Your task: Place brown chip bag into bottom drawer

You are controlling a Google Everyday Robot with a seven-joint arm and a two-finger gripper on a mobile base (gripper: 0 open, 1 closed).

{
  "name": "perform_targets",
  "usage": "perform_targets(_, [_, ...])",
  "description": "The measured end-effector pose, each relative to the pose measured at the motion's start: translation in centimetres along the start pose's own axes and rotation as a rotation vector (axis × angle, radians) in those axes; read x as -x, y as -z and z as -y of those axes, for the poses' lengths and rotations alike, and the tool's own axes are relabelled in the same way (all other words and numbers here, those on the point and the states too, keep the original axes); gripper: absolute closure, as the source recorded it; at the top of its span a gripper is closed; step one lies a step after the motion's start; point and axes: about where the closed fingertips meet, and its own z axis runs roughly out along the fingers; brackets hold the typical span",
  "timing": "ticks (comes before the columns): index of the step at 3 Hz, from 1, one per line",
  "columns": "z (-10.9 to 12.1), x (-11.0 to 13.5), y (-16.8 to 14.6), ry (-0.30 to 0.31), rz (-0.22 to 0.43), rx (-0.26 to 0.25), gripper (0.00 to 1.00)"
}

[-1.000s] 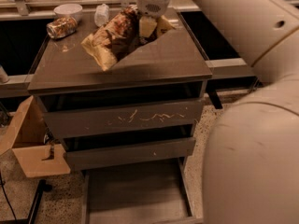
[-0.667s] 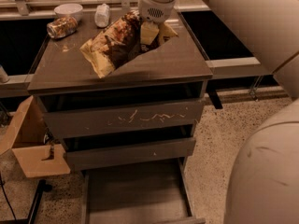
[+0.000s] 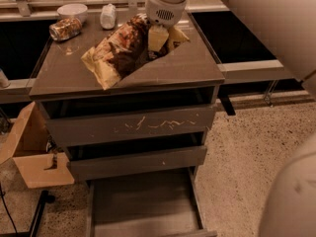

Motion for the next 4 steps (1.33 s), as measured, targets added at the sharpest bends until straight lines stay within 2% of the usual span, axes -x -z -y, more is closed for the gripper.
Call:
perform_targets(1, [-3.2,0.0,1.2,0.005,0.003,0.041,1.00])
perform_targets(2, [-8.5,-1.4,3.4,-0.044,0.022,0.070,1.00])
perform_targets(3, [-12.8,-3.8,4.6,-0.101,0.023,0.097,1.00])
perform_targets(4, [-15.8,-6.7,3.8,-0.159,0.085,0.117,1.00])
